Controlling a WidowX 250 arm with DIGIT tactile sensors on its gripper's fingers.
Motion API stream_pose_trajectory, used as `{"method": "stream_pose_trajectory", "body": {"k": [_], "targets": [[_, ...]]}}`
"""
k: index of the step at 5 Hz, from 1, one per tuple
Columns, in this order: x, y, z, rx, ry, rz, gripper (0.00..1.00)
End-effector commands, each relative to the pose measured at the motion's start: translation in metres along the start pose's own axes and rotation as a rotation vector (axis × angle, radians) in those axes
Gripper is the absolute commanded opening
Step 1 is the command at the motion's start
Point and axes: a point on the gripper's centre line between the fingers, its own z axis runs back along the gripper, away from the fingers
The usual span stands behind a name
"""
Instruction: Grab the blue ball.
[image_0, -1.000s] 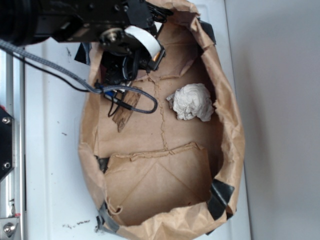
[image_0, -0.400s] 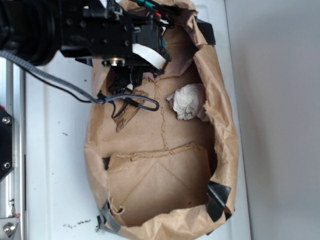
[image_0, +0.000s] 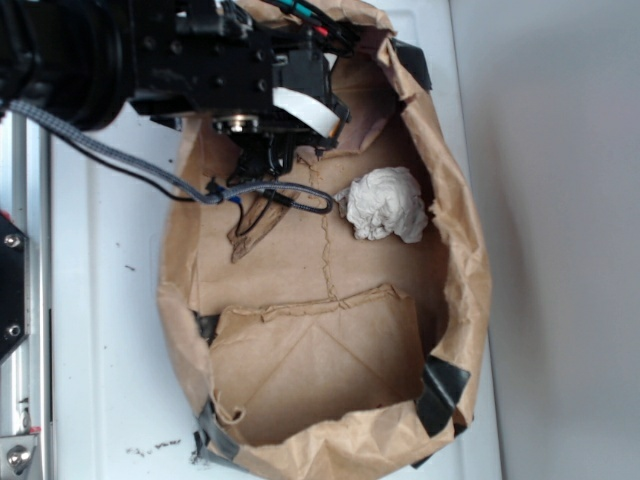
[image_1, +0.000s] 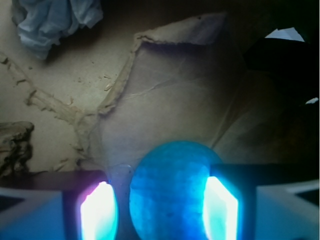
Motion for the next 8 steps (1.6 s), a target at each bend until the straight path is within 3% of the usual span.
{"method": "stream_pose_trajectory", "body": {"k": [1,2,4,6,8], "targets": [[0.002,-0.006,-0.008,-0.031,0.021,-0.016,0.00],[0.002,-0.004,-0.004,-0.037,0.005,-0.004,0.00],[0.006,0.000,0.069,-0.218,-0.160,0.027,0.00],[-0.003,0.009,0.133,-0.394,-0.279,0.044,0.00],[0.011,0.010,0.155,-0.463,-0.284,0.076,0.00]]}}
